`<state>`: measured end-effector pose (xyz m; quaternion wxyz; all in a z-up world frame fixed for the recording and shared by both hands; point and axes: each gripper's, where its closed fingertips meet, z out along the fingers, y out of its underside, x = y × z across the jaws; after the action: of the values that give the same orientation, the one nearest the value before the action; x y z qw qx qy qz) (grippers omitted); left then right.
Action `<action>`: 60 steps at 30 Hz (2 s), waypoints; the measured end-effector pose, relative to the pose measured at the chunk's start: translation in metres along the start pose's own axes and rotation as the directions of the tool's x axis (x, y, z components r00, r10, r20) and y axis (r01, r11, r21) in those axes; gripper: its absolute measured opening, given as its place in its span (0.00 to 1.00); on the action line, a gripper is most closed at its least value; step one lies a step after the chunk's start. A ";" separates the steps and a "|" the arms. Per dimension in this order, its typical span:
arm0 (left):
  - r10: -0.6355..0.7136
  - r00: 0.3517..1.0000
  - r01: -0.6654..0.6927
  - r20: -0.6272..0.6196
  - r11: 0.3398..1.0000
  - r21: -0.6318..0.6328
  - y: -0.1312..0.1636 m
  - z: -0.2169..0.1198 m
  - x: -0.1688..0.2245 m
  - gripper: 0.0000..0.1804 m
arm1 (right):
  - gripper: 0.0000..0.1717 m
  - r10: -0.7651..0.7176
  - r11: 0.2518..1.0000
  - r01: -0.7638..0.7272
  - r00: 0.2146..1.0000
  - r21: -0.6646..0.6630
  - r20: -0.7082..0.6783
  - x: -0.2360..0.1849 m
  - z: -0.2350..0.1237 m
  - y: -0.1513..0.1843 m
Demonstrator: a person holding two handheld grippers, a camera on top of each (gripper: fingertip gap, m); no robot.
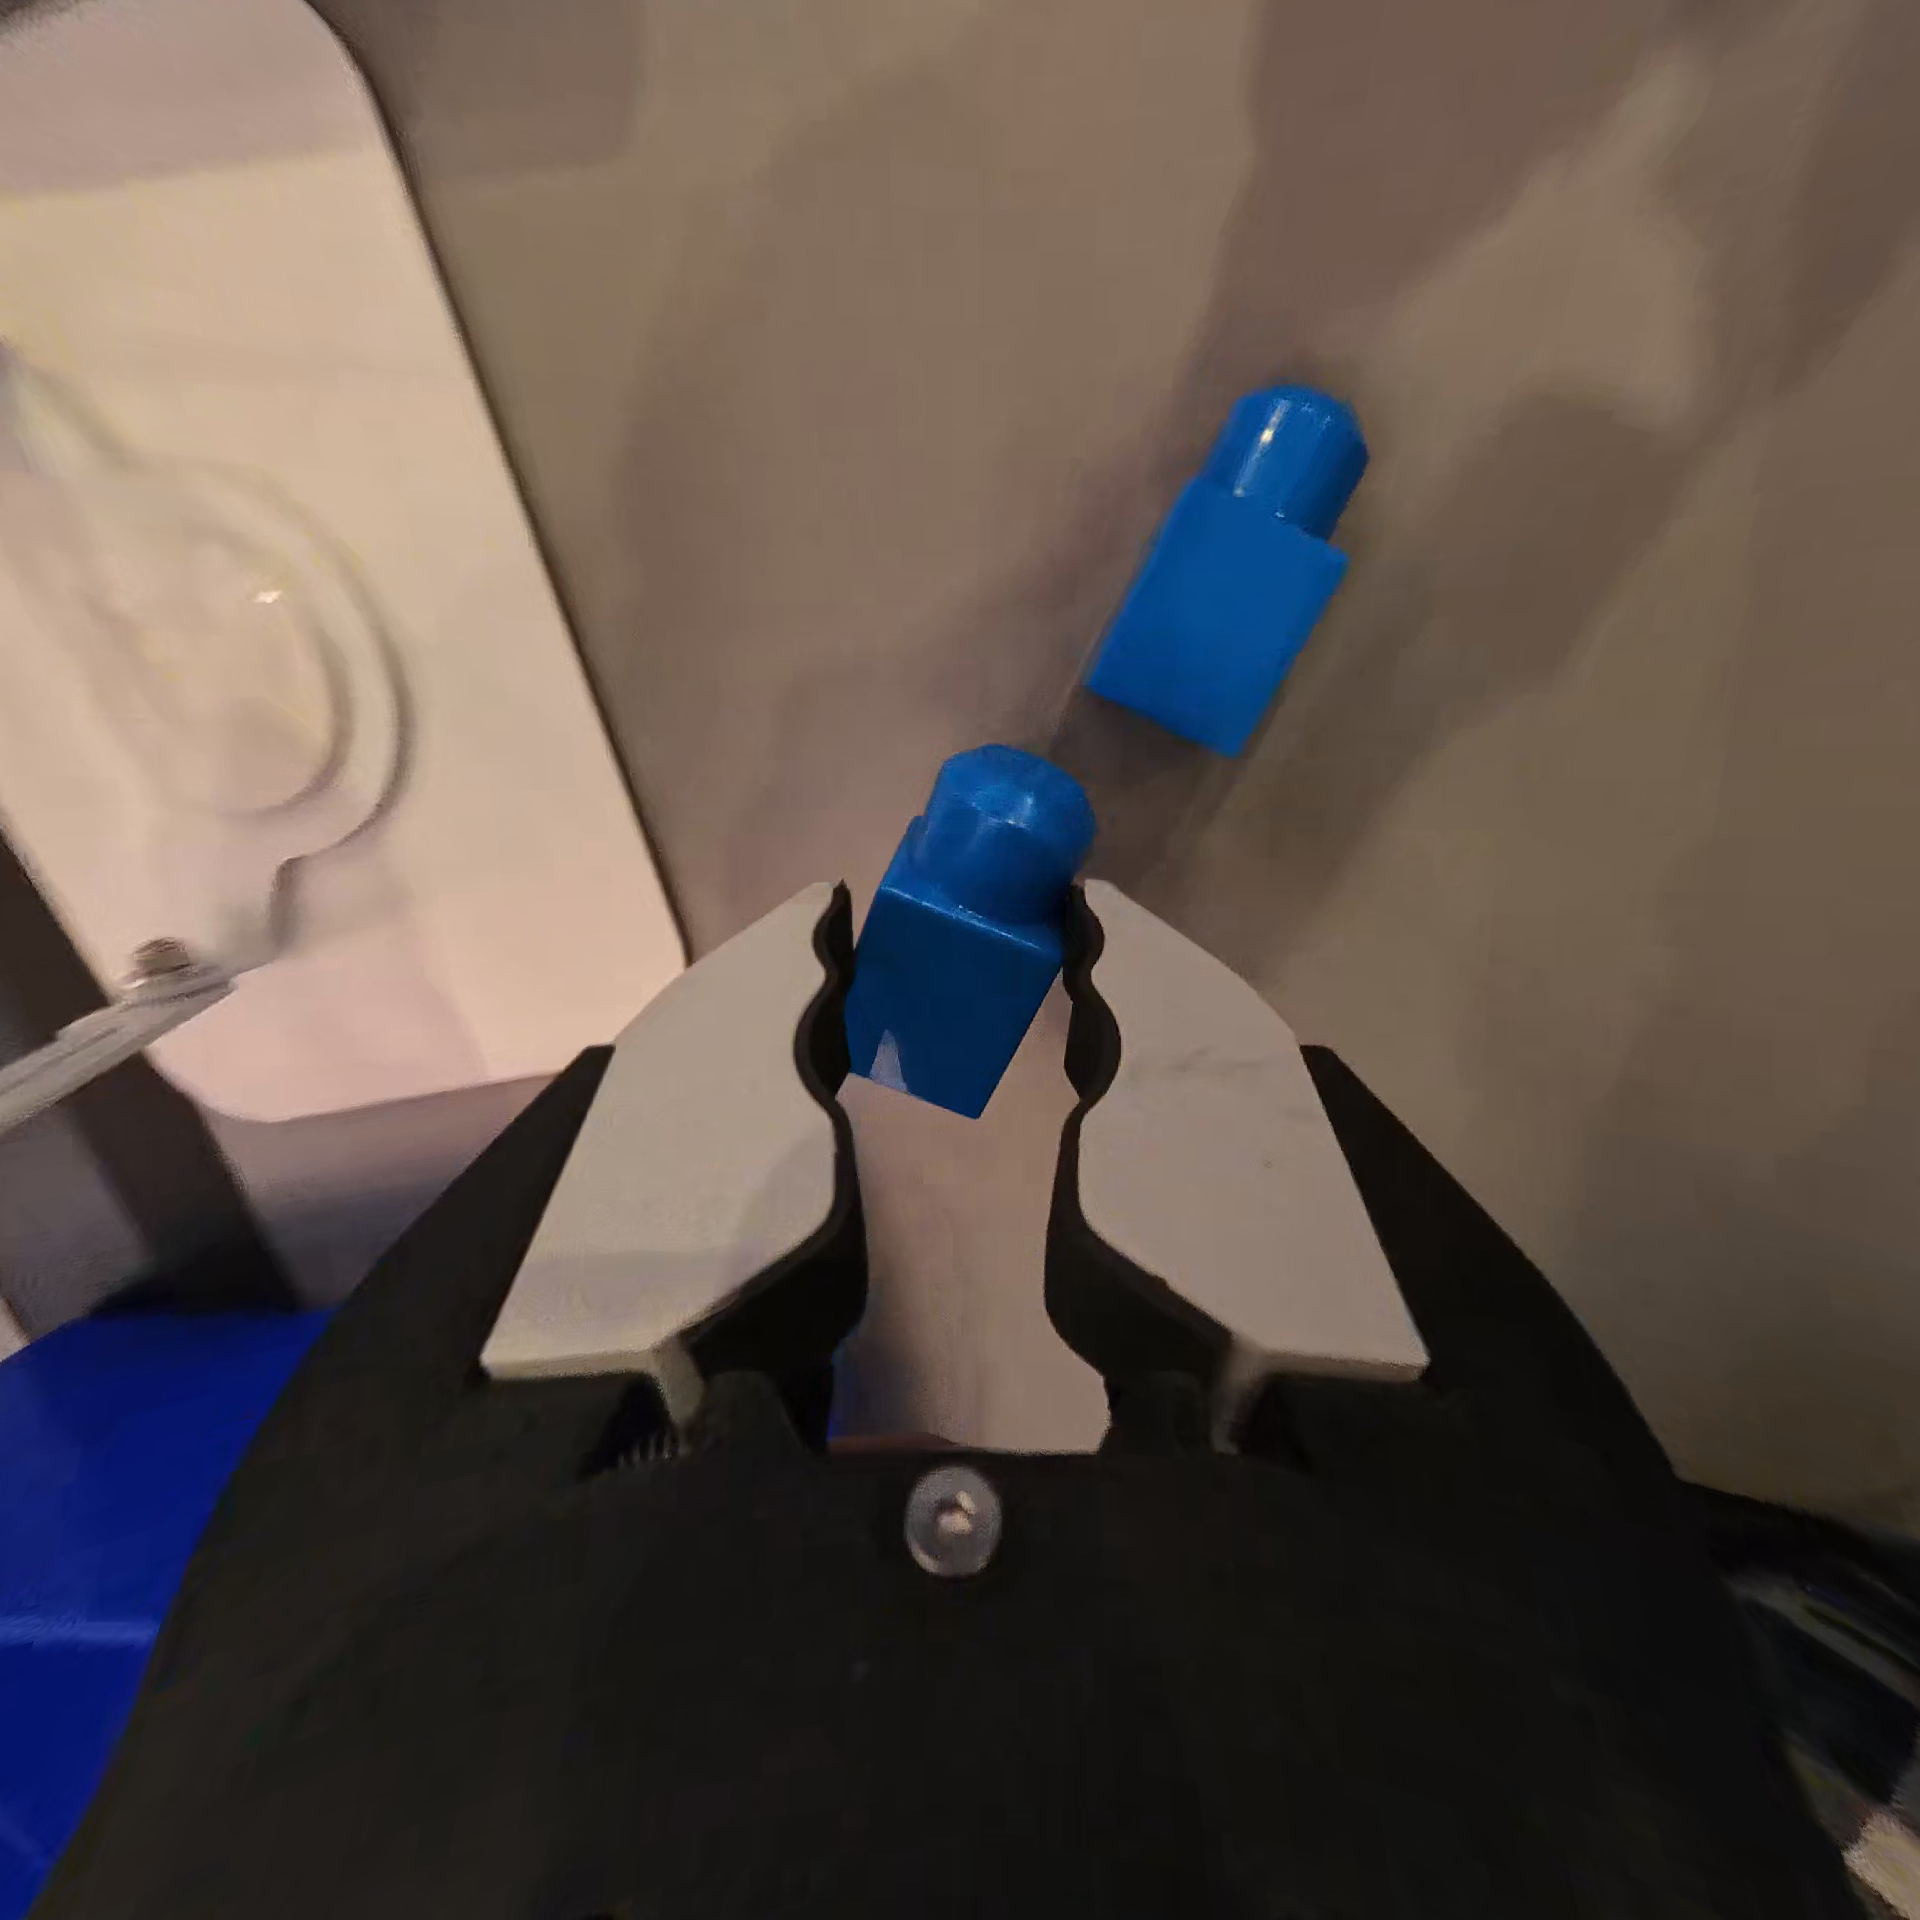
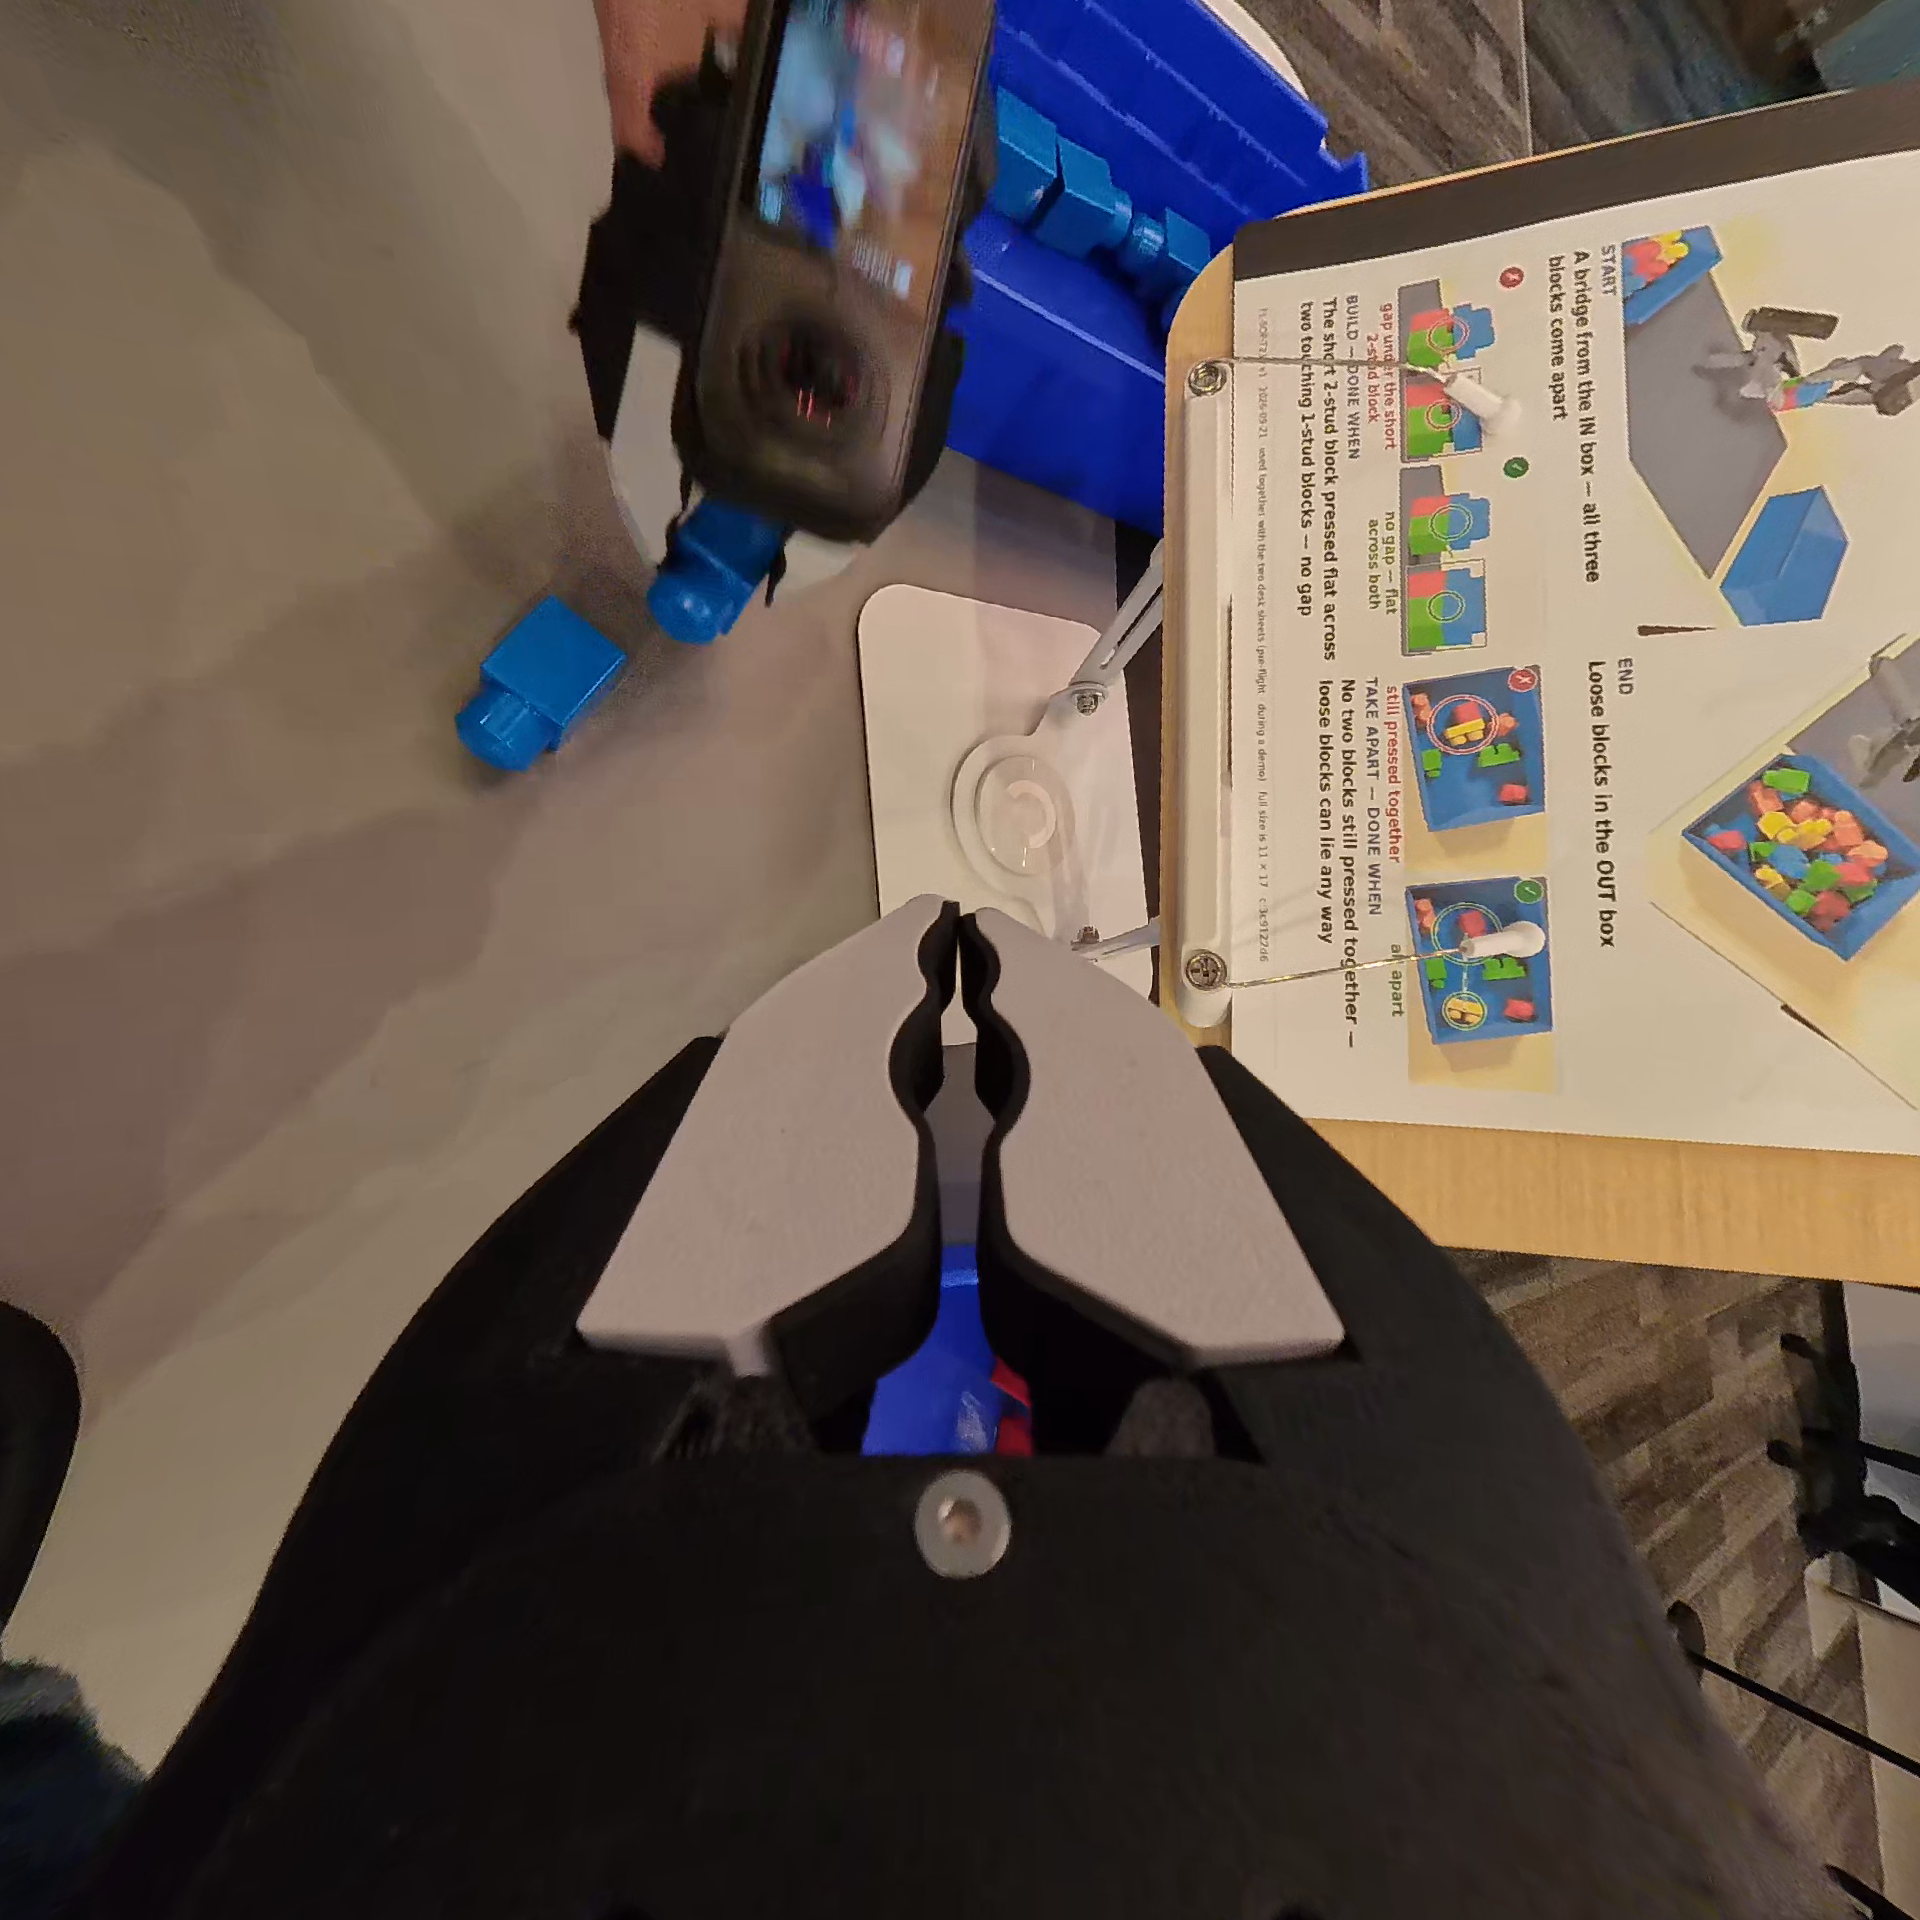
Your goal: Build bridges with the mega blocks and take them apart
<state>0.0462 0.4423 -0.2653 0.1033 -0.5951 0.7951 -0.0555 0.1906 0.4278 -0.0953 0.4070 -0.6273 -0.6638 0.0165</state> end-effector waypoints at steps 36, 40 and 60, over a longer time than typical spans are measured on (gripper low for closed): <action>-0.751 0.624 0.735 0.215 0.658 0.164 0.195 -0.003 -0.153 0.23 | 0.00 -0.008 0.999 0.011 0.998 -0.038 0.069 -0.008 0.024 0.000; -0.753 0.615 0.728 0.232 0.656 0.201 0.196 -0.003 -0.160 0.19 | 0.00 -0.011 0.999 0.014 0.998 -0.034 0.065 -0.008 0.022 -0.002; -0.707 0.663 0.651 0.247 0.707 0.276 0.199 -0.049 -0.153 0.01 | 0.00 -0.009 0.999 0.012 0.997 -0.043 0.079 -0.010 0.025 0.000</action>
<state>-0.1091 0.6442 -0.2449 0.2566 -0.8386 0.4775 -0.0531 0.1754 0.4316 -0.1171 0.3668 -0.6314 -0.6828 0.0245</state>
